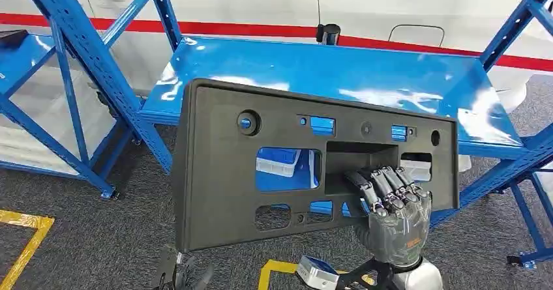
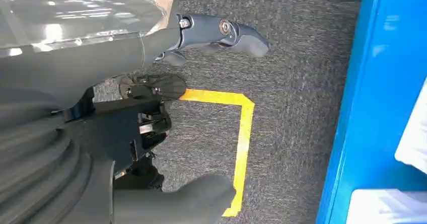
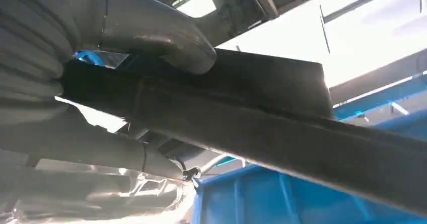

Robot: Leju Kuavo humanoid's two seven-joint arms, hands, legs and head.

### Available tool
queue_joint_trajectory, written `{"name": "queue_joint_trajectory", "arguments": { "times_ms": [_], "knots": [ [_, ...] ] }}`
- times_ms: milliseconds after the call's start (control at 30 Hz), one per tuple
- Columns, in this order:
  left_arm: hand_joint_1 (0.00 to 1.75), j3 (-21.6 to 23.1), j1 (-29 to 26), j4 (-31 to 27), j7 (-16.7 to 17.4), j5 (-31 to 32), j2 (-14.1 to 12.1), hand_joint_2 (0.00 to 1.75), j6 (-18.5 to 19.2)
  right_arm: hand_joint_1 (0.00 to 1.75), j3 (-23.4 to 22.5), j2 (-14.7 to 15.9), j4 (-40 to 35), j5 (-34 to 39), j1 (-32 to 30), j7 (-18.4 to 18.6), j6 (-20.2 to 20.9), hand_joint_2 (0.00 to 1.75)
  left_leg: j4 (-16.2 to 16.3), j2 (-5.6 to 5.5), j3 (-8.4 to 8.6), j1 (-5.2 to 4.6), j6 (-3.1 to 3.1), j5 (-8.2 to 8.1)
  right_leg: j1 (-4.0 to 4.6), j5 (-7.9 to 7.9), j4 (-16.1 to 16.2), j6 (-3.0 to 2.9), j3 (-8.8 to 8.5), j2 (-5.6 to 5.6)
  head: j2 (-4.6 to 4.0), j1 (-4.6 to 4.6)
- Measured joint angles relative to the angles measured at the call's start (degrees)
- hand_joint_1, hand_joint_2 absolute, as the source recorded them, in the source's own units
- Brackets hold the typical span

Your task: Take the parts from the cabinet and place them on the table.

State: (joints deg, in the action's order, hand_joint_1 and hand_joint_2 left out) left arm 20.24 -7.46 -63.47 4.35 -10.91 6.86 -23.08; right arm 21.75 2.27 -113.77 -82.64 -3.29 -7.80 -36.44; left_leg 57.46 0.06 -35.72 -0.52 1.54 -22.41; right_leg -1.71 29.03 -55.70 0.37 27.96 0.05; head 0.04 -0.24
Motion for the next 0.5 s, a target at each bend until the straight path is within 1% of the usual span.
{"name": "queue_joint_trajectory", "arguments": {
  "times_ms": [33, 67, 100, 133, 167, 200, 233, 267, 300, 333, 367, 400, 433, 467, 500],
  "knots": [
    [0.0, 0.0, 0.0, 0.0, 0.0, 0.0, -0.1, 1.75, 0.0, 1.75, 0.0, -0.1, 0.0, 0.0, 0.0, 0.0, 0.0, 1.75, 1.1, -0.22, -0.7, 0.13, -0.36, -1.99, 0.19, -0.45, 0.0, -0.5, 0.22, -0.07, 0.0, -0.13],
    [0.0, 0.0, -0.1, 0.0, 0.0, 0.0, -0.1, 1.75, 0.0, 1.75, 0.0, -0.2, 0.0, 0.0, -0.1, 0.0, 0.0, 1.75, 3.9, -0.22, -1.73, 0.32, -0.79, -5.5, 0.19, -0.95, -0.1, -1.24, 0.7, -0.19, 0.0, -0.39],
    [0.0, 0.1, 0.0, 0.0, 0.0, 0.0, -0.2, 1.75, 0.0, 1.75, 0.0, -0.3, 0.0, 0.0, -0.1, 0.0, 0.0, 1.75, 8.2, -0.25, -3.14, 0.58, -1.26, -8.9, 0.22, -1.42, -0.1, -1.33, 1.08, -0.24, 0.0, -0.46],
    [0.0, 0.1, 0.0, 0.1, -0.1, 0.0, -0.2, 1.75, -0.1, 1.75, 0.0, -0.3, 0.0, 0.0, -0.1, 0.0, 0.0, 1.75, 12.5, -0.23, -4.44, 0.82, -1.67, -11.31, 0.28, -1.94, -0.2, -1.31, 1.67, -0.25, 0.0, -0.42],
    [0.0, 0.1, 0.0, 0.2, -0.1, -0.2, -0.3, 1.75, -0.1, 1.75, 0.0, -0.3, 0.0, 0.1, -0.2, 0.0, 0.0, 1.75, 16.0, -0.23, -5.26, 1.05, -1.99, -12.38, 0.3, -2.36, -0.3, -1.12, 2.27, -0.26, 0.0, -0.44],
    [0.0, 0.1, 0.0, 0.2, -0.2, -0.5, -0.3, 1.75, -0.2, 1.75, 0.0, -0.3, 0.0, 0.2, -0.3, 0.0, 0.0, 1.75, 17.3, -0.22, -4.97, 1.29, -2.19, -11.98, 0.26, -2.65, -0.4, -0.99, 2.86, -0.26, 0.0, -0.44],
    [0.0, 0.2, 0.0, 0.3, -0.2, -0.5, -0.4, 1.75, -0.2, 1.75, 0.0, -0.3, 0.0, 0.3, -0.3, 0.0, 0.0, 1.75, 15.9, -0.2, -3.45, 1.51, -2.33, -10.56, 0.19, -2.88, -0.6, -0.65, 3.32, -0.25, 0.0, -0.46],
    [0.0, 0.2, 0.0, 0.4, -0.4, -0.7, -0.5, 1.75, -0.2, 1.75, 0.0, -0.3, 0.0, 0.3, -0.3, -0.1, 0.0, 1.75, 11.7, -0.19, -0.26, 1.73, -2.42, -8.54, 0.05, -3.05, -0.8, -0.39, 3.74, -0.24, 0.0, -0.44],
    [0.0, 0.2, 0.0, 0.4, -0.6, -1.1, -0.5, 1.75, -0.3, 1.75, 0.0, -0.3, 0.0, 0.4, -0.3, -0.3, 0.0, 1.75, 6.3, -0.19, 3.36, 1.87, -2.47, -6.92, -0.06, -3.17, -1.1, -0.21, 3.99, -0.23, 0.0, -0.46],
    [0.0, 0.3, 0.1, 0.4, -0.8, -1.2, -0.5, 1.75, -0.3, 1.75, 0.0, -0.5, 0.0, 0.5, -0.3, -0.4, 0.0, 1.75, 1.2, -0.22, 6.8, 2.05, -2.45, -6.51, -0.07, -3.29, -1.4, 0.01, 4.15, -0.25, 0.0, -0.48],
    [0.0, 0.3, 0.2, 0.4, -0.8, -1.5, -0.6, 1.75, -0.4, 1.75, 0.0, -0.6, 0.0, 0.7, -0.3, -0.5, 0.0, 1.75, -0.7, -0.48, 7.76, 1.57, -2.17, -7.2, 0.36, -3.56, -1.5, 0.41, 4.55, -0.23, 0.0, -0.5],
    [0.0, 0.4, 0.1, 0.4, -1.0, -1.7, -0.6, 1.75, -0.5, 1.75, 0.0, -0.7, 0.0, 0.8, -0.2, -0.5, 0.0, 1.75, -0.2, -0.64, 7.2, 1.46, -1.38, -6.62, 0.35, -3.93, -1.4, 0.99, 4.61, -0.25, 0.0, -0.28],
    [0.0, 0.4, 0.0, 0.4, -1.0, -2.0, -0.7, 1.75, -0.7, 1.75, 0.0, -0.8, 0.0, 0.9, -0.1, -0.7, 0.0, 1.75, -0.3, -0.63, 6.88, 1.27, -1.31, -6.68, 0.34, -4.21, -1.5, 1.41, 4.75, -0.24, 0.0, -0.54],
    [0.0, 0.4, -0.1, 0.4, -1.1, -2.4, -0.8, 1.75, -0.9, 1.75, 0.0, -0.8, 0.1, 1.0, -0.2, -0.9, 0.0, 1.75, -0.1, -0.63, 6.69, 1.09, -0.98, -6.48, 0.22, -4.59, -1.3, 1.96, 4.84, -0.24, 0.0, -0.35],
    [0.0, 0.5, -0.2, 0.4, -1.2, -2.5, -0.8, 1.75, -1.0, 1.75, 0.0, -0.8, 0.2, 1.4, -0.2, -1.2, 0.0, 1.75, -0.6, -0.5, 6.36, 1.08, -0.17, -5.89, 0.71, -4.96, -1.2, 2.53, 5.05, -0.12, 0.0, -0.35]
  ]
}}
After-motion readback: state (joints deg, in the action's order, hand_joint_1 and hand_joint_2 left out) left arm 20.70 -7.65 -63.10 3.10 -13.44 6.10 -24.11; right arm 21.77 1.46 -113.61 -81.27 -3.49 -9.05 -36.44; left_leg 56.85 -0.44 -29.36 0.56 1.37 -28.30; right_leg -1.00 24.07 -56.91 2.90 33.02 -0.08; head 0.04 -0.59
